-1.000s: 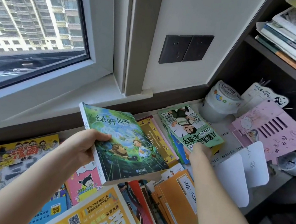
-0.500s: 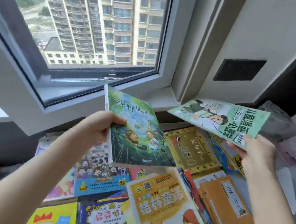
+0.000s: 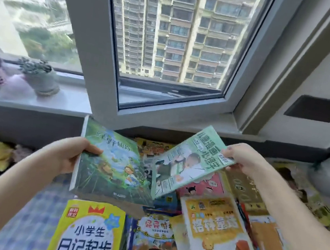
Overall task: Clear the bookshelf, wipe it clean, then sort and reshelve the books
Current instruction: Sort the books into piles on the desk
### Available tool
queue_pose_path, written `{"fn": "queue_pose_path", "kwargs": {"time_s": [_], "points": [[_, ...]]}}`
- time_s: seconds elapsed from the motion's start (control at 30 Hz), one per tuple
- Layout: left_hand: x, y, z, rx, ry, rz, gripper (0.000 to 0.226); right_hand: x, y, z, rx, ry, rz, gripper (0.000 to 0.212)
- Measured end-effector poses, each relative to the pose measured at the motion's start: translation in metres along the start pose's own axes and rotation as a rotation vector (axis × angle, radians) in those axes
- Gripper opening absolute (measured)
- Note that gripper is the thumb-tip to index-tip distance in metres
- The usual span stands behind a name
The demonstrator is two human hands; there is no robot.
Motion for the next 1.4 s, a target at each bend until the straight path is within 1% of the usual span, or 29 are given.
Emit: {"fn": "queue_pose_path", "kwargs": {"time_s": [0.1,0.17,0.2,0.33,0.4,0.47,0.53,0.6,0.67,0.73,0.77,0.8,0.83,0.87,0.93,1.0,1.03,1.07,1.1,1.17,1.23,1.3,1.4], "points": [[0.019,0.024,-0.005,-0.04,0.029,-0.051,0.014,0.014,-0.032,0.02,0.147,0.007,-0.242,0.018],[0.027,0.035,-0.008,-0.068,0.036,-0.073,0.012,0.021,-0.055,0.033,0.219,0.047,-0.404,0.021],[0.029,0.036,-0.008,-0.073,0.04,-0.081,0.012,0.024,-0.064,0.04,0.219,0.079,-0.476,0.022],[0.043,0.034,-0.01,-0.071,0.071,-0.142,0.015,0.037,-0.106,0.066,0.15,0.211,-0.739,0.027],[0.053,0.035,-0.009,-0.076,0.097,-0.171,0.02,0.04,-0.136,0.082,0.165,0.255,-0.908,0.035],[0.059,0.032,-0.007,-0.062,0.125,-0.194,0.02,0.039,-0.16,0.093,0.129,0.261,-1.047,0.04],[0.064,0.03,-0.006,-0.051,0.149,-0.209,0.017,0.041,-0.178,0.094,0.058,0.262,-1.159,0.04],[0.067,0.028,-0.006,-0.03,0.162,-0.245,0.017,0.044,-0.192,0.096,-0.055,0.383,-1.262,0.038],[0.069,0.029,-0.004,-0.018,0.171,-0.274,0.021,0.043,-0.203,0.096,-0.135,0.537,-1.296,0.035],[0.069,0.03,-0.003,-0.009,0.174,-0.286,0.025,0.039,-0.208,0.09,-0.153,0.579,-1.253,0.032],[0.069,0.03,-0.004,0.0,0.172,-0.294,0.023,0.037,-0.208,0.084,-0.147,0.578,-1.21,0.031],[0.066,0.03,-0.006,0.009,0.167,-0.3,0.019,0.037,-0.208,0.078,-0.113,0.568,-1.135,0.033],[0.065,0.029,-0.007,0.017,0.161,-0.307,0.017,0.037,-0.206,0.068,-0.025,0.515,-1.006,0.041],[0.064,0.027,-0.009,0.031,0.159,-0.315,0.017,0.035,-0.204,0.055,0.094,0.427,-0.83,0.049],[0.064,0.024,-0.013,0.064,0.158,-0.328,0.018,0.028,-0.199,0.024,0.359,0.167,-0.453,0.058],[0.065,0.021,-0.015,0.104,0.167,-0.346,0.019,0.02,-0.192,-0.008,0.566,-0.072,-0.169,0.075],[0.065,0.02,-0.017,0.123,0.168,-0.353,0.02,0.016,-0.189,-0.022,0.646,-0.15,-0.061,0.075],[0.065,0.018,-0.017,0.143,0.168,-0.354,0.022,0.012,-0.187,-0.034,0.708,-0.198,0.013,0.07],[0.065,0.016,-0.018,0.159,0.165,-0.347,0.024,0.009,-0.184,-0.043,0.74,-0.215,0.055,0.058],[0.066,0.011,-0.017,0.191,0.158,-0.323,0.031,0.002,-0.181,-0.057,0.739,-0.245,0.141,0.035],[0.067,0.002,-0.017,0.215,0.165,-0.28,0.027,-0.003,-0.176,-0.068,0.712,-0.303,0.253,0.022],[0.07,-0.007,-0.015,0.232,0.187,-0.225,0.018,-0.004,-0.167,-0.076,0.669,-0.314,0.324,0.018],[0.076,-0.022,-0.012,0.239,0.177,-0.152,0.018,-0.004,-0.146,-0.086,0.58,-0.31,0.385,0.023]]}}
Point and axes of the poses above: each hand's wrist, its own z-axis towards the middle knuckle, its own y-axis out of the back of the hand, x = y × z, the point moved 3 cm from there along z, towards the middle knuckle, and after that the axes turned 2 degrees about z, right-handed, at the moved point
